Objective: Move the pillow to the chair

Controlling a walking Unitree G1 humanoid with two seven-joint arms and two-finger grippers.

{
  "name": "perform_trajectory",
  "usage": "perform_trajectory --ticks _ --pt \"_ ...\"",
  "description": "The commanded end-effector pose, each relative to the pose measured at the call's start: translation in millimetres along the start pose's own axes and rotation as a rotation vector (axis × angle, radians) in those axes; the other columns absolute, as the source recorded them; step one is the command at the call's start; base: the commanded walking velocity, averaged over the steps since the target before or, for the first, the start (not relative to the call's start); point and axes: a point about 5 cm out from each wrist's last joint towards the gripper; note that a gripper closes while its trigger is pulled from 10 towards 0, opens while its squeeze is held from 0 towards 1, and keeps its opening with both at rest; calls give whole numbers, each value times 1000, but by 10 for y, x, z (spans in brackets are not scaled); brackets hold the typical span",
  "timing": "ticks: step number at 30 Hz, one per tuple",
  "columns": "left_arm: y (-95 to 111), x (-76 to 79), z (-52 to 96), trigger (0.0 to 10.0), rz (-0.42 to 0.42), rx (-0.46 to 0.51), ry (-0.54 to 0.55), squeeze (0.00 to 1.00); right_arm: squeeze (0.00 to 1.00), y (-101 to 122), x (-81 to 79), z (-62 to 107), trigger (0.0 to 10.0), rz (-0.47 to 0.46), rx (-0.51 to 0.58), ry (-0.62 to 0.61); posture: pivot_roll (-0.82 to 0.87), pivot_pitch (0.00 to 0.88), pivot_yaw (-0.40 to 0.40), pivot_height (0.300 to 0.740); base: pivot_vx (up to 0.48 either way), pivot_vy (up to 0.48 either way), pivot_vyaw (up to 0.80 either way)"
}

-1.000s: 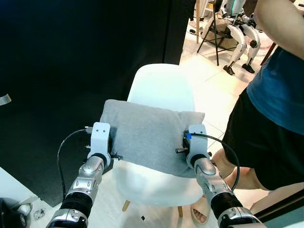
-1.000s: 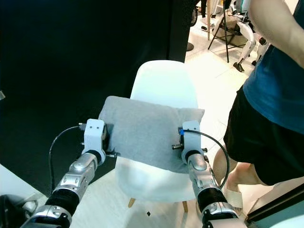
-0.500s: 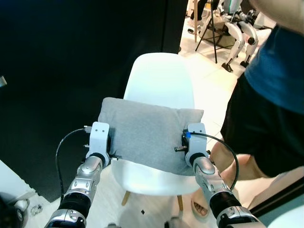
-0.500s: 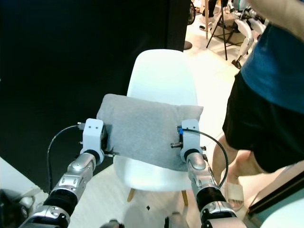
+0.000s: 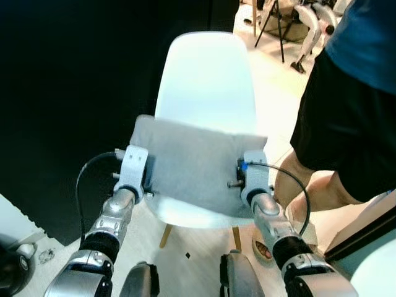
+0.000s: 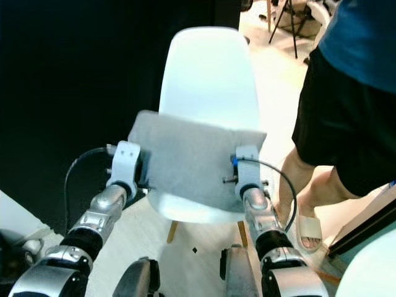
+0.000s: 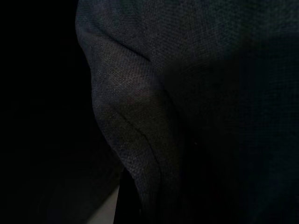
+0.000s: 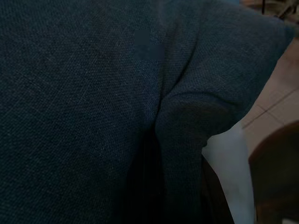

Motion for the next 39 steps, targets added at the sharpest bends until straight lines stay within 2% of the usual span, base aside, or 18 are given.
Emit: perform_trajectory --ticks 1,4,7,13,17,22,26,32,33,34,39 --pt "5 4 -1 10000 -30 11 -13 0 0 5 -82 -1 10000 21 8 37 -17 239 -28 610 0 0 0" --pt "87 -19 -48 10000 43 37 -22 0 0 183 10 -104 10000 82 31 23 -17 278 -46 610 0 0 0" --pt "123 -31 -68 10000 73 47 -17 0 0 269 61 -146 10000 98 41 9 -19 294 -51 610 0 0 0" --pt "247 -81 -107 10000 76 105 29 0 0 399 119 -205 10000 117 52 -3 -23 325 -63 610 0 0 0" --pt "341 -124 -120 10000 72 160 45 0 0 501 164 -232 10000 85 90 -17 -26 345 -67 595 0 0 0" --pt "354 -95 -128 10000 64 163 6 0 0 497 172 -233 10000 111 88 -31 -22 354 -66 595 0 0 0" --pt "268 -14 -114 10000 39 127 -65 0 0 416 161 -213 10000 119 60 -50 -17 356 -62 595 0 0 0" --pt "219 49 -105 10000 55 100 -142 0 0 399 225 -203 10000 113 61 -97 -14 347 -55 595 0 0 0" --pt "227 54 -105 10000 54 105 -153 663 1000 424 256 -201 10000 72 88 -108 -14 349 -55 595 0 0 0" --pt "241 63 -108 10000 53 108 -170 1000 1000 442 294 -202 10000 52 97 -129 -12 349 -54 595 0 0 0" --pt "309 76 -123 10000 65 135 -190 1000 1000 511 369 -207 10000 23 131 -167 -12 344 -55 595 0 0 0"
Point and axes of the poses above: a point about 5 cm out from each wrist's last joint towards the gripper, its own z axis pointing back from the gripper into the wrist, its own y axis along the axis of the wrist's last joint, x = y × z, and after that the axes turned 15 degrees about z, right-handed
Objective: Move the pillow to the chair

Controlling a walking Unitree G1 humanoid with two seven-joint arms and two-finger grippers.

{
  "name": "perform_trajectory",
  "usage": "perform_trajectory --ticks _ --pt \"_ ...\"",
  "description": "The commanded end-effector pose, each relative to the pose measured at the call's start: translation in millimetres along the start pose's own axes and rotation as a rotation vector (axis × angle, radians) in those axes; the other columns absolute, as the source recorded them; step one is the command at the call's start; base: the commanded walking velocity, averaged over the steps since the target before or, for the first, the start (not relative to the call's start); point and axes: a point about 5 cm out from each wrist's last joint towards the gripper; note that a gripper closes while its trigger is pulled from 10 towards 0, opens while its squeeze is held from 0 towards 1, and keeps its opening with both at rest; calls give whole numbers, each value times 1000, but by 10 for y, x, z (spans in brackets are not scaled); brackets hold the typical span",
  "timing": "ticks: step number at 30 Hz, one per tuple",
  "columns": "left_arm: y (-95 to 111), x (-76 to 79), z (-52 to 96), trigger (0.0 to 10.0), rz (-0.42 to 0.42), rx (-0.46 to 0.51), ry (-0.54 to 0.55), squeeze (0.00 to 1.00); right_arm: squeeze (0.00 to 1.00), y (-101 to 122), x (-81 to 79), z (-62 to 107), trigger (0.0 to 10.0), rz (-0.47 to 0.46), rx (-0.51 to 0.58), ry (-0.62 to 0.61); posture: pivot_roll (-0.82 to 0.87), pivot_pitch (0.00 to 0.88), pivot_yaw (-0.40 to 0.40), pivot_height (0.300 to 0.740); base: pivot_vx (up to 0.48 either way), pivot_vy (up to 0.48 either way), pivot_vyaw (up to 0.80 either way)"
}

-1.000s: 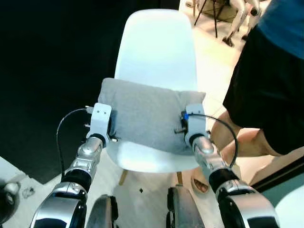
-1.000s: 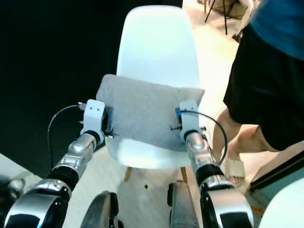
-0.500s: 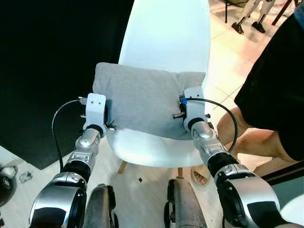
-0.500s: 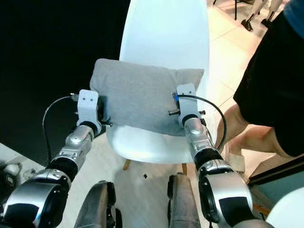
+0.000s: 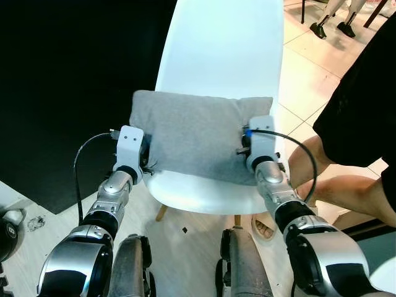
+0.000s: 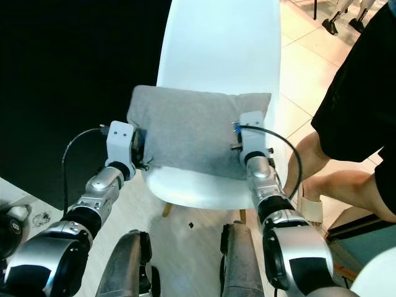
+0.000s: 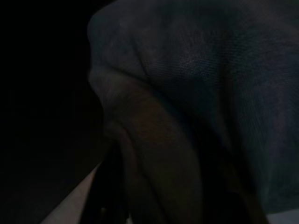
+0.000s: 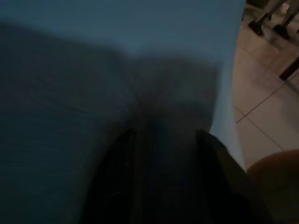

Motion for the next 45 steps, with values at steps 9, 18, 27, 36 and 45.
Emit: perform_trajectory --ticks 9,18,27,36,45 --pt "319 46 -86 10000 -34 148 -46 1000 1000 116 109 -40 10000 14 37 -107 -14 341 -64 595 0 0 0" --pt "557 -48 -71 10000 -75 312 66 0 0 161 81 -61 10000 39 27 -117 -18 337 -77 595 0 0 0" --pt "-16 206 -113 10000 -106 -103 -72 0 0 -50 -525 48 10000 51 -167 231 -47 345 -76 595 0 0 0" --pt "243 7 -164 10000 -166 -30 32 0 0 240 -423 -73 10000 -104 -84 140 -44 309 -58 595 0 0 0" --pt "695 -244 -165 10000 -39 145 81 0 0 197 -235 -58 10000 -137 0 171 -9 157 -28 595 0 0 0"
Point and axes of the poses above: a point about 5 cm out from each wrist's last joint towards the gripper, its own z axis pointing back from the gripper into the wrist, its own y axis along the axis of the wrist's last joint, x = y × z, and after that the axes turned 15 degrees about z, right-handed
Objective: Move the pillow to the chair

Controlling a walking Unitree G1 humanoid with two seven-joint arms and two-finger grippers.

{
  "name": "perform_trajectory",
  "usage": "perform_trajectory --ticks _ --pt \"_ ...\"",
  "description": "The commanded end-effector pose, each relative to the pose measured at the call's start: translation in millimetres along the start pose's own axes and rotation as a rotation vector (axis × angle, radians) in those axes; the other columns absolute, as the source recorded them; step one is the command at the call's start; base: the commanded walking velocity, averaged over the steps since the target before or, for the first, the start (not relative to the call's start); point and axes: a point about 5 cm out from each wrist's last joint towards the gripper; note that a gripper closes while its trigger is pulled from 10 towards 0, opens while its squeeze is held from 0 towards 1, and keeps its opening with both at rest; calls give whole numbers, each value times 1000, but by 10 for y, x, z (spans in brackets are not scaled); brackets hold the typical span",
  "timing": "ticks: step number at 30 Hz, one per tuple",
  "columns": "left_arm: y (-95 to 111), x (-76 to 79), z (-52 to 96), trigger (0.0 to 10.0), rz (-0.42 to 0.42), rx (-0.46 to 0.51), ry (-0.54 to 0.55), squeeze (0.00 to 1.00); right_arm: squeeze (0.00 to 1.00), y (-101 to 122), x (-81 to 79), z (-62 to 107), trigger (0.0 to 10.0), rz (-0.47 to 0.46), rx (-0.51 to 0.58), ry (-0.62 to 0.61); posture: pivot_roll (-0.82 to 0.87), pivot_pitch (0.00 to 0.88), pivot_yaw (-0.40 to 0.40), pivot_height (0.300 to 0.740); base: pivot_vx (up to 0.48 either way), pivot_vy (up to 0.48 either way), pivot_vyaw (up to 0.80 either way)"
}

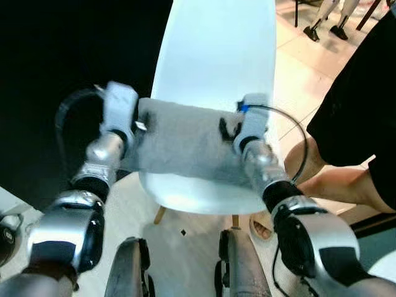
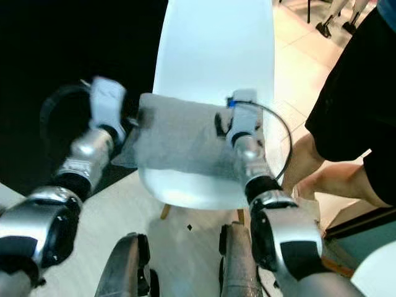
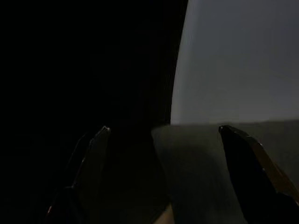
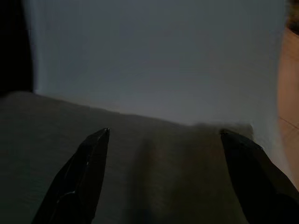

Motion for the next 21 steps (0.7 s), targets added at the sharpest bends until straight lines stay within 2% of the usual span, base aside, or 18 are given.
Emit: perform_trajectory --ticks 1,2,4,6,7,9,13,14,17,18,19,21 --pt "-203 -30 95 10000 37 -80 -3 0 0 -238 -31 88 10000 27 -65 46 -9 157 -28 595 0 0 0" --pt "-331 -29 164 10000 67 -121 -8 0 0 -356 -41 140 10000 25 -98 60 1 141 -24 595 0 0 0" --pt "-688 -40 354 10000 112 -256 62 0 0 -567 -68 257 10000 21 -133 61 4 110 -9 595 0 0 0" --pt "-853 -18 461 10000 136 -304 99 0 0 -663 -78 323 10000 34 -139 52 -7 93 -1 595 0 0 0" --pt "-853 -18 461 10000 136 -304 99 0 0 -663 -78 323 10000 34 -139 52 -7 93 -1 595 0 0 0" --pt "-983 38 540 10000 167 -332 160 0 0 -751 -70 397 10000 13 -136 24 3 69 4 595 0 0 0" --pt "-1066 79 645 10000 174 -300 292 0 0 -910 -115 591 10000 -50 -106 -37 27 45 -7 595 0 0 0" --pt "-1066 79 645 10000 174 -300 292 0 0 -910 -115 591 10000 -50 -106 -37 27 45 -7 595 0 0 0" --pt "-1066 129 718 10000 173 -257 239 0 0 -1102 -212 744 10000 -120 -161 -23 35 41 -19 595 0 0 0" --pt "-1066 129 718 10000 173 -257 239 0 0 -1102 -212 744 10000 -120 -161 -23 35 41 -19 595 0 0 0" --pt "-1131 187 801 10000 157 -268 208 0 0 -1197 -287 826 10000 -89 -193 19 43 40 -32 595 0 0 0" --pt "-1208 232 879 10000 164 -296 194 0 0 -1239 -331 866 10000 -58 -212 44 42 40 -34 595 0 0 0"
Point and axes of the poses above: a point about 5 cm out from each wrist's last joint towards the gripper, its own z axis pointing back from the gripper into the wrist, its own y axis along the axis of the wrist's last joint, x = y × z, and after that the axes turned 15 degrees about z, right-handed
